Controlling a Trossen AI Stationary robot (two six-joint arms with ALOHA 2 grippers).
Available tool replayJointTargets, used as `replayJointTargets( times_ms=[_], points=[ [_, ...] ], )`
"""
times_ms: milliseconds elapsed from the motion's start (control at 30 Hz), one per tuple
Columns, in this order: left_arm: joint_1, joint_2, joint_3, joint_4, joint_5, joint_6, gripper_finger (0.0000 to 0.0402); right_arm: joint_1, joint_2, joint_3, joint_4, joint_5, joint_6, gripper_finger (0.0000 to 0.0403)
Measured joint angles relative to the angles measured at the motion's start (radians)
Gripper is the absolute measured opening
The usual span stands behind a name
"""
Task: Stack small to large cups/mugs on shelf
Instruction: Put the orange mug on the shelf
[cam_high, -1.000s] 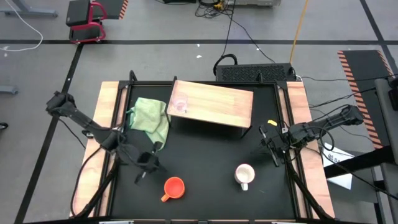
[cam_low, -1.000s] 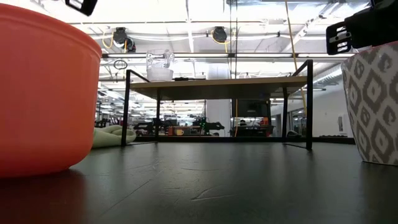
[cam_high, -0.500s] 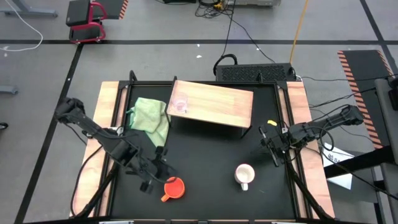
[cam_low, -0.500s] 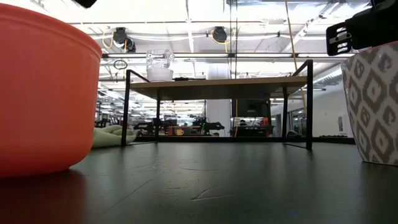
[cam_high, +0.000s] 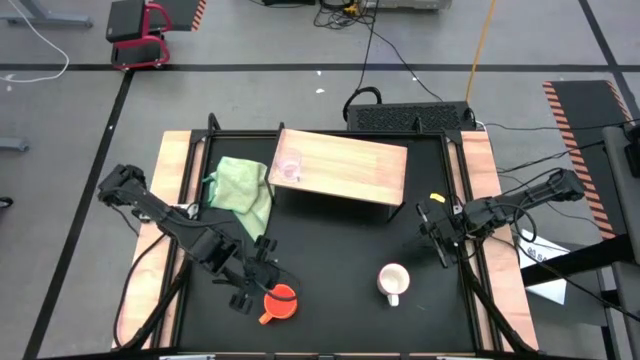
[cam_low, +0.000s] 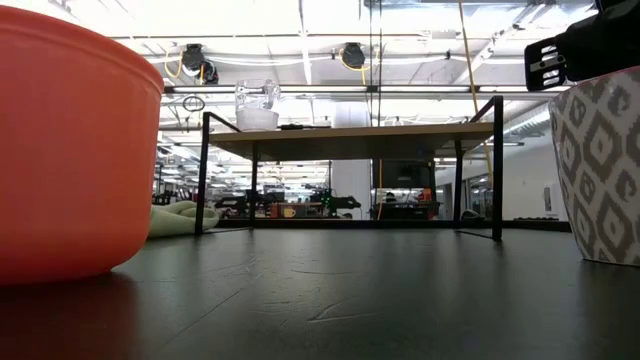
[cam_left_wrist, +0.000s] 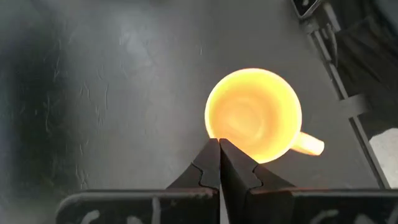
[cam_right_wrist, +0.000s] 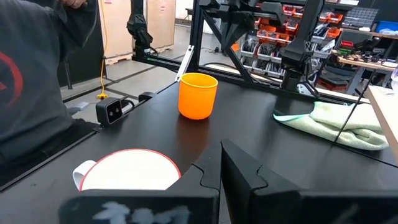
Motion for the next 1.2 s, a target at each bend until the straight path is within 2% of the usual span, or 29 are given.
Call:
replayJointTargets(
  times_ms=[367, 633, 833, 967, 1200],
  points=[
    [0.042, 0.006, 0.01, 0.002, 0.11, -0.033, 0.0056, 0.0, 0.0, 0.0, -0.007, 0.0, 0.002, 0.0],
    [0.038, 0.012, 0.009, 0.118, 0.175, -0.034, 0.0123, 0.0, 0.0, 0.0, -0.01, 0.0, 0.0, 0.0],
    [0.043, 0.086, 0.007, 0.123, 0.19, -0.047, 0.017, 0.0, 0.0, 0.0, -0.016, -0.004, -0.003, 0.0],
    [0.046, 0.13, 0.007, 0.104, 0.189, -0.044, 0.0184, 0.0, 0.0, 0.0, -0.019, -0.004, -0.004, 0.0],
    [0.054, 0.178, 0.007, 0.093, 0.189, -0.038, 0.0187, 0.0, 0.0, 0.0, -0.021, -0.006, -0.004, 0.0]
  ],
)
